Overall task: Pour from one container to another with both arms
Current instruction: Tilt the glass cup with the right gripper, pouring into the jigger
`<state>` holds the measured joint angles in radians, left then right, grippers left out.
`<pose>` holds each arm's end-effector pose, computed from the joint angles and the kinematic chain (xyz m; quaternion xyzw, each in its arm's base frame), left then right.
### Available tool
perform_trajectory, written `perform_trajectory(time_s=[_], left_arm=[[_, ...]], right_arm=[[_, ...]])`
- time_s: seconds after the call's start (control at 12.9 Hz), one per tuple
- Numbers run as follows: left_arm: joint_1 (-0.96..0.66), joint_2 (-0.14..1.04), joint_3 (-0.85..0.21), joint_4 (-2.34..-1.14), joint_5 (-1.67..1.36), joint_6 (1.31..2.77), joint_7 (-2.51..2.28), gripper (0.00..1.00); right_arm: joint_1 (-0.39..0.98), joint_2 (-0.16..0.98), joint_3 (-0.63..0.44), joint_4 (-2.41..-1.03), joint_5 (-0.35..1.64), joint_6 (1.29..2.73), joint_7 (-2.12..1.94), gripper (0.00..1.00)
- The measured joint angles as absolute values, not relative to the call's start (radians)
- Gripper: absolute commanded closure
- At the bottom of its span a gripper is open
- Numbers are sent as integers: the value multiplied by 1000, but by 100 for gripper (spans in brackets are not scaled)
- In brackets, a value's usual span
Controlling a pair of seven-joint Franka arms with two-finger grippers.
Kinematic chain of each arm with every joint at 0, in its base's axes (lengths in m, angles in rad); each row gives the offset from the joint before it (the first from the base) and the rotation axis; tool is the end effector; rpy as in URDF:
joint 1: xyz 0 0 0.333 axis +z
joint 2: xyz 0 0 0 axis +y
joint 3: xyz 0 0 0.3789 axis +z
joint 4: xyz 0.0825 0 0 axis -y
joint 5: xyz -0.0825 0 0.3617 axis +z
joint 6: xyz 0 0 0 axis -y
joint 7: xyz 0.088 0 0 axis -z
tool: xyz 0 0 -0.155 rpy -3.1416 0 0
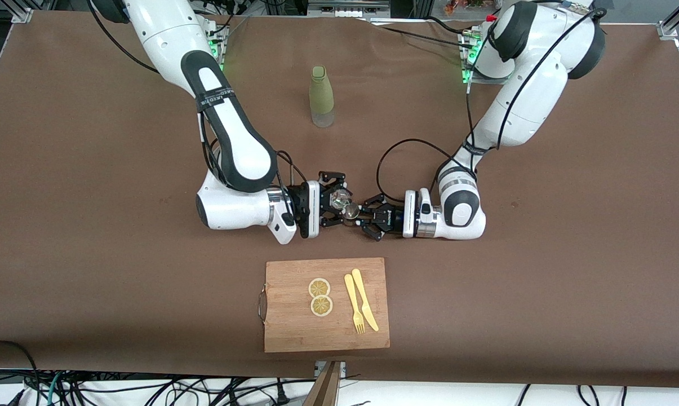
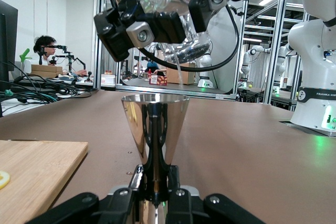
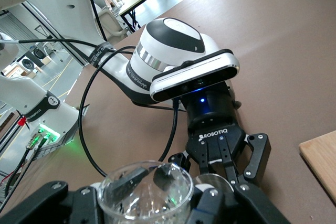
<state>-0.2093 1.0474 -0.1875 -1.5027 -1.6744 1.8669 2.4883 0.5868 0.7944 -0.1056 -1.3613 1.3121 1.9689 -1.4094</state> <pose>0.6437 -0.3670 0.1246 0.5151 -0.4992 0.4567 0.5262 0.6271 0.4713 0.3019 -0.7006 -0.4971 -0.1644 0.4847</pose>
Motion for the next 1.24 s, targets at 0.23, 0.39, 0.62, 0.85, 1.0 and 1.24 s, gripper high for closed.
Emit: perform_trajectory(time_s=[0.23, 0.39, 0.62, 0.85, 1.0, 1.24], left_arm=[[-210, 1047, -188, -1503, -1674, 1875, 2485, 100], [-214, 1047, -188, -1502, -1674, 1880, 2482, 100], [-225, 1047, -188, -1502, -1674, 1884, 2480, 100], [-226, 1047, -188, -1502, -1674, 1885, 2480, 100], [-226, 1047, -188, -1502, -1674, 1885, 2480, 100], [-226, 1047, -188, -1502, -1674, 1885, 2480, 100]], right_arm=[[592, 795, -105, -1361, 1312, 1969, -1373, 82], [600, 797, -105, -1362, 1311, 1973, -1342, 82], [603, 805, -106, -1363, 1311, 1977, -1327, 82], [603, 812, -106, -1363, 1311, 1978, -1322, 82], [602, 814, -106, -1363, 1311, 1978, -1322, 82], [602, 814, -106, -1363, 1311, 1979, -1329, 82]])
